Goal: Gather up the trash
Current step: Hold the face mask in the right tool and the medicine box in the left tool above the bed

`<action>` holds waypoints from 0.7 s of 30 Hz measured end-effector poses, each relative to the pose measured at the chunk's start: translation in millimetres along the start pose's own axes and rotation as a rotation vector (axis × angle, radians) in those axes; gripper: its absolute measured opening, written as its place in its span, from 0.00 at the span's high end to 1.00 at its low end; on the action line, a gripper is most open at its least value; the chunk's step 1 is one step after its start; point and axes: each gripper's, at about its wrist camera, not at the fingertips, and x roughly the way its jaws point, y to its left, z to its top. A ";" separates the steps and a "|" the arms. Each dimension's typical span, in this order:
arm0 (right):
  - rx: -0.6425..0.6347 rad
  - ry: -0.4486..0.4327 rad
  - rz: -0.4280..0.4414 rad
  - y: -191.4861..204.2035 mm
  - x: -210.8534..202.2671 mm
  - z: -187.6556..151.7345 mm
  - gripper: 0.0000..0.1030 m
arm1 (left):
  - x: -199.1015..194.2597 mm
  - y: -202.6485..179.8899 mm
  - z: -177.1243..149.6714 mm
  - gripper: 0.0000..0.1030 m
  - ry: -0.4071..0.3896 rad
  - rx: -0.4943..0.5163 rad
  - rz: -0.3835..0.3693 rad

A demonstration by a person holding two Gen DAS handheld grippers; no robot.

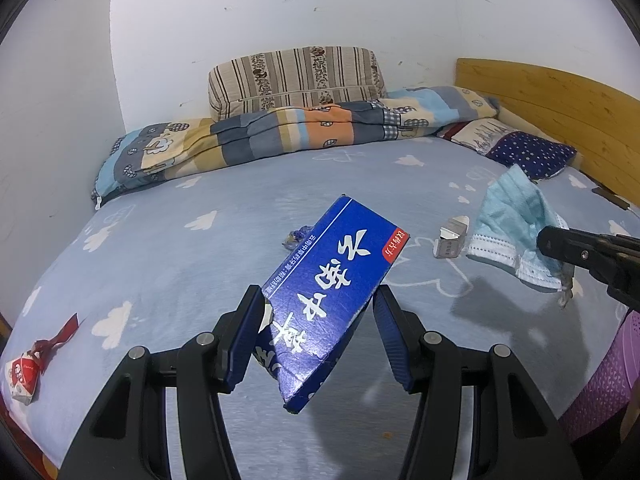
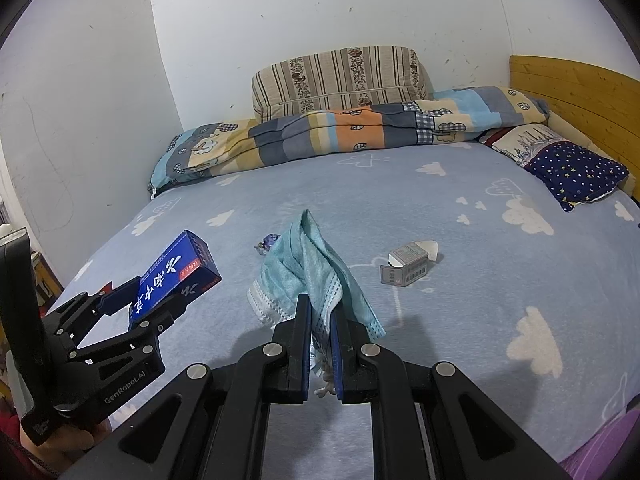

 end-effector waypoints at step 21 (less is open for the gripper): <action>0.032 -0.011 -0.013 -5.9 -6.2 1.5 0.91 | -0.8 -6.2 -0.7 0.46 -0.011 0.034 -0.056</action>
